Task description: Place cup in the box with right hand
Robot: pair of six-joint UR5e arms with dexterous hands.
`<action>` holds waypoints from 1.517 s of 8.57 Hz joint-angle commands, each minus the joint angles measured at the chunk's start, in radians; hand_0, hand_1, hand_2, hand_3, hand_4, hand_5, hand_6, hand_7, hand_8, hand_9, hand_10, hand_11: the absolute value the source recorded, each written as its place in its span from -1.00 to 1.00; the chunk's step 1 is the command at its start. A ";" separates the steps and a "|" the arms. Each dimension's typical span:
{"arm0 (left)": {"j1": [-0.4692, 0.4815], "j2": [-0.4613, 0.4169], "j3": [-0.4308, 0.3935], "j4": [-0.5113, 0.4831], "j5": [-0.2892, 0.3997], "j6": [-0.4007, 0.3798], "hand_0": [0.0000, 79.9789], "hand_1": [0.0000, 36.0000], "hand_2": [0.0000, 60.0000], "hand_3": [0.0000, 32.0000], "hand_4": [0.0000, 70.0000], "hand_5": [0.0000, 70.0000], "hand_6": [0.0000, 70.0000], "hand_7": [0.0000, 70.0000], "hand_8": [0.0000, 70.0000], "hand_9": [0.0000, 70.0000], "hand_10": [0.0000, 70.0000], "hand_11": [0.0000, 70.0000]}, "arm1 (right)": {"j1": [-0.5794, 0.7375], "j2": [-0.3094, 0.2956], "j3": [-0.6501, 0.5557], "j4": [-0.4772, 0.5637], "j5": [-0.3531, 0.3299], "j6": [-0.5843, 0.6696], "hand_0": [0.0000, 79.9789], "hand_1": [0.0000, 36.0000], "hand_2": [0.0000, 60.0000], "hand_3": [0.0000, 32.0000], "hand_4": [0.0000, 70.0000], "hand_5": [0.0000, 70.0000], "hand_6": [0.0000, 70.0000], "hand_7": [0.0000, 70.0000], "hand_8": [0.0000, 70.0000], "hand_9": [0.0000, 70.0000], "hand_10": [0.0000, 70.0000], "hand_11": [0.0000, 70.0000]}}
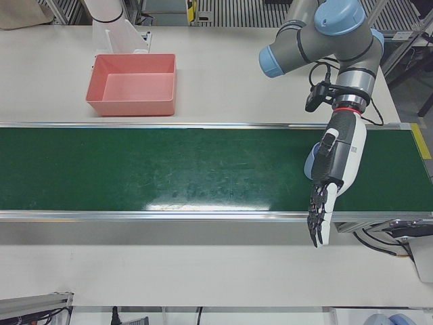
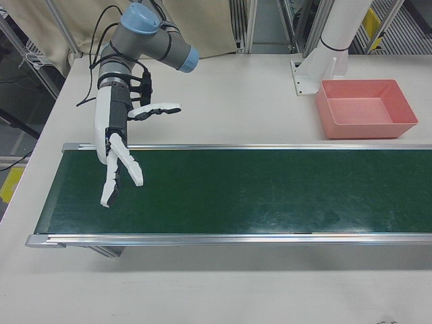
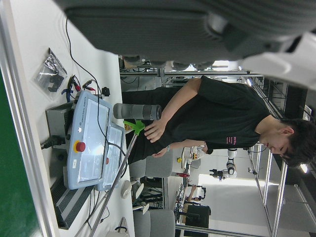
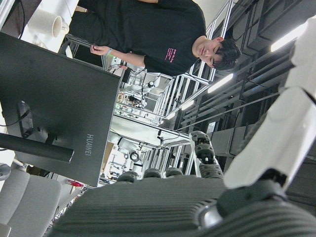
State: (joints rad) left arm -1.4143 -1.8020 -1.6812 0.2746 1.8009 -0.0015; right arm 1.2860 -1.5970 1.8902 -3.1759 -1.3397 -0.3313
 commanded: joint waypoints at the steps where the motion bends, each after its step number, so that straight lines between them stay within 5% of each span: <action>1: 0.000 0.000 0.000 0.000 0.000 0.000 -1.00 -1.00 -1.00 -1.00 -1.00 -1.00 -1.00 -1.00 -1.00 -1.00 -1.00 -1.00 | -0.004 0.006 0.000 -0.001 -0.001 -0.002 -0.03 -0.41 -0.54 -1.00 -1.00 -0.95 -0.98 -0.95 -1.00 -1.00 -1.00 -1.00; 13: 0.000 0.000 0.000 0.000 0.000 0.000 -1.00 -1.00 -1.00 -1.00 -1.00 -1.00 -1.00 -1.00 -1.00 -1.00 -1.00 -1.00 | -0.040 0.037 0.000 0.002 0.010 0.003 -0.03 -0.42 -0.56 -1.00 -1.00 -0.95 -0.97 -0.93 -1.00 -1.00 -1.00 -1.00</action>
State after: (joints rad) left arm -1.4143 -1.8021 -1.6813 0.2746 1.8009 -0.0015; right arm 1.2569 -1.5725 1.8892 -3.1751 -1.3316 -0.3275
